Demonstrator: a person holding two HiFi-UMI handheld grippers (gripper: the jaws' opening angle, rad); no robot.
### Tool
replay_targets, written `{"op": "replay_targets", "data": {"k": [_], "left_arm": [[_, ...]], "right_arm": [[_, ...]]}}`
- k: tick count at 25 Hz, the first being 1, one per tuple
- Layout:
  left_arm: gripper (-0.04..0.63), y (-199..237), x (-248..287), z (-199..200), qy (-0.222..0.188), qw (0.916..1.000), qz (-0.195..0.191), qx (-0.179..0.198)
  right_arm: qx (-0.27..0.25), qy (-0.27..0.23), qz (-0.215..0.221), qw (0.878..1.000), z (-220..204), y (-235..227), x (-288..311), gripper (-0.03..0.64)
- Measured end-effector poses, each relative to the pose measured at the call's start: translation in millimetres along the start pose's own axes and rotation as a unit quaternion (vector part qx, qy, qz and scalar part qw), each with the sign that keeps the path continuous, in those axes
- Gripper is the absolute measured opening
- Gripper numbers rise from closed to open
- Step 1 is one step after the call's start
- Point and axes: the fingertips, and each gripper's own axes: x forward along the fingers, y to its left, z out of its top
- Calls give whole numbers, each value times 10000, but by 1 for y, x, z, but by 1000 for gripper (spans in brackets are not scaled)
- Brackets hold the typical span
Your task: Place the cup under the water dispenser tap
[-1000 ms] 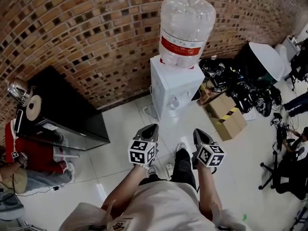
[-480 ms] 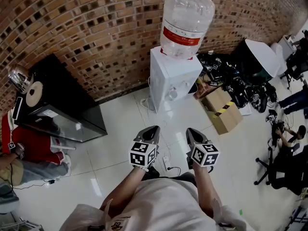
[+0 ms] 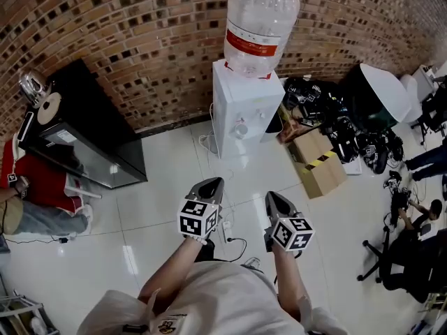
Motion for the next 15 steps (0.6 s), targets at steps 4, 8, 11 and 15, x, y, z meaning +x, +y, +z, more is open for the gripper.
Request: {"op": "replay_targets", "data": {"k": [4,8,11,15], "left_arm": [[11,-30,-4,-22,71,9999,114,23],[11,-52,-9,-38,157,9997,187,66],[11,-61,-12,-45,175,9996,229,50],[11,-62,-12,-41,105,9996,252,106]], "right_arm": [[88,-53,167,9998,-12,-10,-23,0],[137,-105,282,9995,-19,-13,-41,0],[96,-123,344,9993,-18,-13,-49,0],[0,-261,383,9989,-7,-10,-52,0]]}}
